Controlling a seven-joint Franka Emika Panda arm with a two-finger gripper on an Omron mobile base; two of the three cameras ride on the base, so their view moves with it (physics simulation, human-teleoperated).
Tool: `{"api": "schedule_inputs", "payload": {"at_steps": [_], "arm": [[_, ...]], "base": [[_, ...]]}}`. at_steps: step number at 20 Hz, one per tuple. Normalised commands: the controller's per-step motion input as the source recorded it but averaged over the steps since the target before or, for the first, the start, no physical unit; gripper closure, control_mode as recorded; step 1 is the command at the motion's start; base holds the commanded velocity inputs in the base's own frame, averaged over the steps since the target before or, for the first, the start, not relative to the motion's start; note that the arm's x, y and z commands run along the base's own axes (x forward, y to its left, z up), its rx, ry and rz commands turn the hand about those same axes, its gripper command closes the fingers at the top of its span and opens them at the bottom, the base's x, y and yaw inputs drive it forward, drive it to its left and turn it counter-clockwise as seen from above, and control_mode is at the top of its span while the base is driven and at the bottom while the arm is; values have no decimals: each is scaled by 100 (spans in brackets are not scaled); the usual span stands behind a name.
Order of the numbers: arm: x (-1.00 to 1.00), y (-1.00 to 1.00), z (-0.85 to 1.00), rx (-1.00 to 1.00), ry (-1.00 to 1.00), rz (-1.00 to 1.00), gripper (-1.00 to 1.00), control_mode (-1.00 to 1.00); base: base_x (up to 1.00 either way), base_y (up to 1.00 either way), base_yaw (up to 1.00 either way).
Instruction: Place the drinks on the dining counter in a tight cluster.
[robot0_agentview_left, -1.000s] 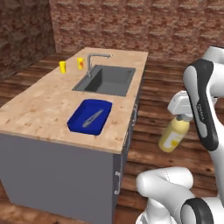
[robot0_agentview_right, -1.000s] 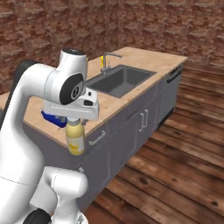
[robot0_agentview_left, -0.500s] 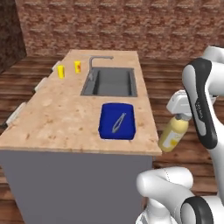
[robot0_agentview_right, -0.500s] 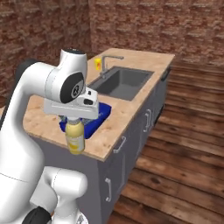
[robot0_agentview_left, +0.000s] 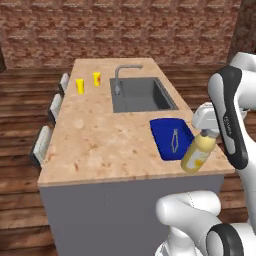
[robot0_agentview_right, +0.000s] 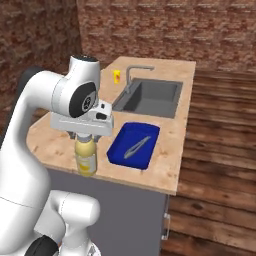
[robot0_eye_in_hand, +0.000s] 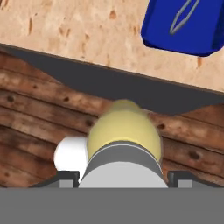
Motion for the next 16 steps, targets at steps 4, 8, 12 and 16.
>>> {"api": "schedule_inputs", "payload": {"at_steps": [4,8,12,16], "arm": [[0,0,0,0,0,0,100,100],[0,0,0,0,0,0,100,100],[0,0,0,0,0,0,100,100],[0,0,0,0,0,0,100,100]], "base": [[23,100,-33],[69,100,-39],[17,86,-39],[0,15,-9]]}}
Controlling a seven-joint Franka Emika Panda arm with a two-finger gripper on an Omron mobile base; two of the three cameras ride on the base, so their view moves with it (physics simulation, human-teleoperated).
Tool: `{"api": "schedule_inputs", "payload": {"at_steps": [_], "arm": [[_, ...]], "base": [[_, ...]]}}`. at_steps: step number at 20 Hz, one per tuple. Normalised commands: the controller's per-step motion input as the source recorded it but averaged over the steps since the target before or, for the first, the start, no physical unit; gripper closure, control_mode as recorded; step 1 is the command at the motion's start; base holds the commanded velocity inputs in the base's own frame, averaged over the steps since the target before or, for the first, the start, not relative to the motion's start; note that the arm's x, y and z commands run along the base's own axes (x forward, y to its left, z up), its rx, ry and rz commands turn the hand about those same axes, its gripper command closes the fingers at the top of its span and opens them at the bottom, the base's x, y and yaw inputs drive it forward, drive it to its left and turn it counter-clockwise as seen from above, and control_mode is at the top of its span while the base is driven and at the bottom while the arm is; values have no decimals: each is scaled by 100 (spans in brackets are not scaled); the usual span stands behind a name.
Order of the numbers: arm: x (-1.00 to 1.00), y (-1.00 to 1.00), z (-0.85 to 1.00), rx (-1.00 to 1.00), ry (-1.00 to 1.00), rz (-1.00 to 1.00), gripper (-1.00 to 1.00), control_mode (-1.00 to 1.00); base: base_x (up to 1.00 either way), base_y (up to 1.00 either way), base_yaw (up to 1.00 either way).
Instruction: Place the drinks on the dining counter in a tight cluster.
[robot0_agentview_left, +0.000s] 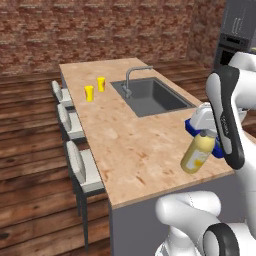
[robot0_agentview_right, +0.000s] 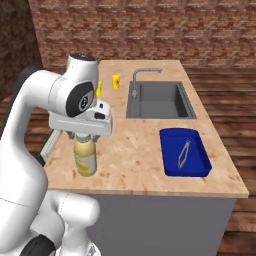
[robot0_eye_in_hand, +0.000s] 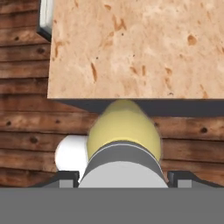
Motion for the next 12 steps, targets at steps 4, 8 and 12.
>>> {"api": "schedule_inputs", "payload": {"at_steps": [4,8,12], "arm": [[0,0,0,0,0,0,100,100],[0,0,0,0,0,0,100,100],[0,0,0,0,0,0,100,100]], "base": [[0,0,0],[0,0,0],[0,0,0]]}}
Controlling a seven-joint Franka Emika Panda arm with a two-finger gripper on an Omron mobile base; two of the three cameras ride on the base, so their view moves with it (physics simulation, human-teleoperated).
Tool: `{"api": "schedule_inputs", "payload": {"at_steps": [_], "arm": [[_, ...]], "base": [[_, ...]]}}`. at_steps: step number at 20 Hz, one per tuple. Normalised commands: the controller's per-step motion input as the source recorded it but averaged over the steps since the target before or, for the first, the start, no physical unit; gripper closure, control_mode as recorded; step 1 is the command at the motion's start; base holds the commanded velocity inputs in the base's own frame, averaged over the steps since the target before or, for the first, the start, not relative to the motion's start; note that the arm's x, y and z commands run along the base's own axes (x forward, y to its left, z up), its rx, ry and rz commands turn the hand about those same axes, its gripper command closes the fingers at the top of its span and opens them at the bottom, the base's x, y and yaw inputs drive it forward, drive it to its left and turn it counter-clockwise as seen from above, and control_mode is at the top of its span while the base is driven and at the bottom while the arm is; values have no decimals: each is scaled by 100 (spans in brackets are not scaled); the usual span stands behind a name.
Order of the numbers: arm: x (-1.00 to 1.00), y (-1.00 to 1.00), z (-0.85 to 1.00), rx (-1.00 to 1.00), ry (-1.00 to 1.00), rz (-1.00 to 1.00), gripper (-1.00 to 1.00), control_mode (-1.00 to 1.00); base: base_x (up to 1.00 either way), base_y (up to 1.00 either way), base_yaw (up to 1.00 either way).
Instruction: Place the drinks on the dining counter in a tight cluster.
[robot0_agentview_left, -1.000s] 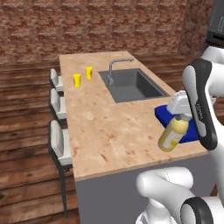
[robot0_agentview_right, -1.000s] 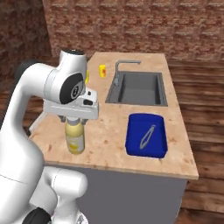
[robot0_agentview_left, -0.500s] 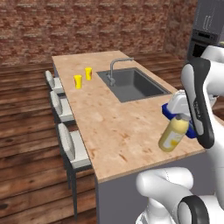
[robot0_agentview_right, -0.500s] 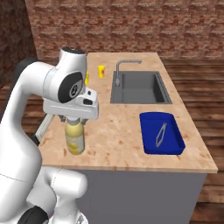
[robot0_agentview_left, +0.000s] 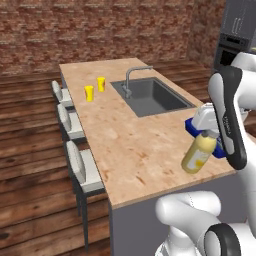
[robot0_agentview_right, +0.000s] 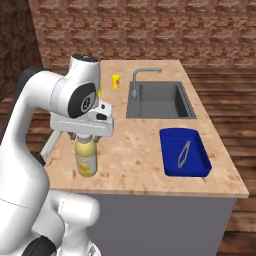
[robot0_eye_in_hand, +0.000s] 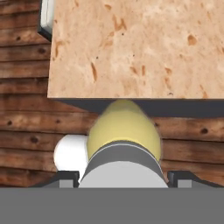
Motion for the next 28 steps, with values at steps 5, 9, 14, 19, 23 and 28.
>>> {"api": "schedule_inputs", "payload": {"at_steps": [5,9,14,19,23,28], "arm": [[13,21,0,0,1,-2,100,-100],[52,82,18,-19,21,-10,100,-100],[71,55,11,-15,15,-2,100,-100],[86,16,-1,0,0,3,100,-100],[91,25,-27,4,-7,1,100,-100],[81,34,-43,6,-10,0,100,-100]], "base": [[0,0,0],[0,0,0],[0,0,0],[0,0,0],[0,0,0],[0,0,0]]}}
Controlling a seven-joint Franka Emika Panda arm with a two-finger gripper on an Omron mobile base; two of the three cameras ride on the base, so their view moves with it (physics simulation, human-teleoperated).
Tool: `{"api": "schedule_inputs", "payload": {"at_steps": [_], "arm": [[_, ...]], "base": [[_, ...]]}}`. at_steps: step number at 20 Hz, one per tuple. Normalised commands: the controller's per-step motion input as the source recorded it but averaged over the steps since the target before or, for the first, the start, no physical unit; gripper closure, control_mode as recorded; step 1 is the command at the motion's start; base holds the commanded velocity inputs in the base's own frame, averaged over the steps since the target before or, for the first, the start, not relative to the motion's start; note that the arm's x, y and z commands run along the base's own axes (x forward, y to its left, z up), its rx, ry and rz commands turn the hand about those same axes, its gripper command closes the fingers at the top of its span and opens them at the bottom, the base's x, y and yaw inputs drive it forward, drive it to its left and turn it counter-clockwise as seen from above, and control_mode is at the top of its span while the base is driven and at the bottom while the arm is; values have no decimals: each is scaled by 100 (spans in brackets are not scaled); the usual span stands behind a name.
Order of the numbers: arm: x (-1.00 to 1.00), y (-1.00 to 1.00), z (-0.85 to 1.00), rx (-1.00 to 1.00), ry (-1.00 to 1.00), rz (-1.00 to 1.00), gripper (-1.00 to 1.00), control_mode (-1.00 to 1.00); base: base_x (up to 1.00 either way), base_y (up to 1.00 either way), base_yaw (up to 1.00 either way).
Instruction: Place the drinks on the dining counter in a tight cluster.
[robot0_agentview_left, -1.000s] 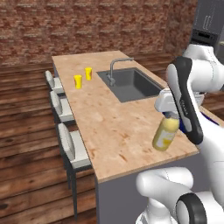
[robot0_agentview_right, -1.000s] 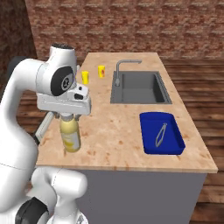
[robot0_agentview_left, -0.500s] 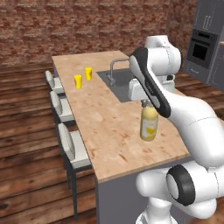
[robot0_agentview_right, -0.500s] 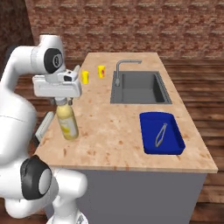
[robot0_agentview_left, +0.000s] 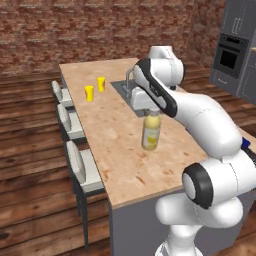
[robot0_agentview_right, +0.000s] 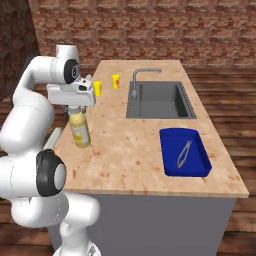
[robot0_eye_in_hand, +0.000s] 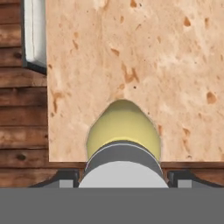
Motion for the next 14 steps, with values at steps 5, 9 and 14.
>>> {"api": "schedule_inputs", "payload": {"at_steps": [5,9,14], "arm": [[62,25,-60,2,-4,0,100,-100],[6,27,-31,0,0,0,100,-100],[13,33,-25,0,2,0,100,-100]], "base": [[0,0,0],[0,0,0],[0,0,0]]}}
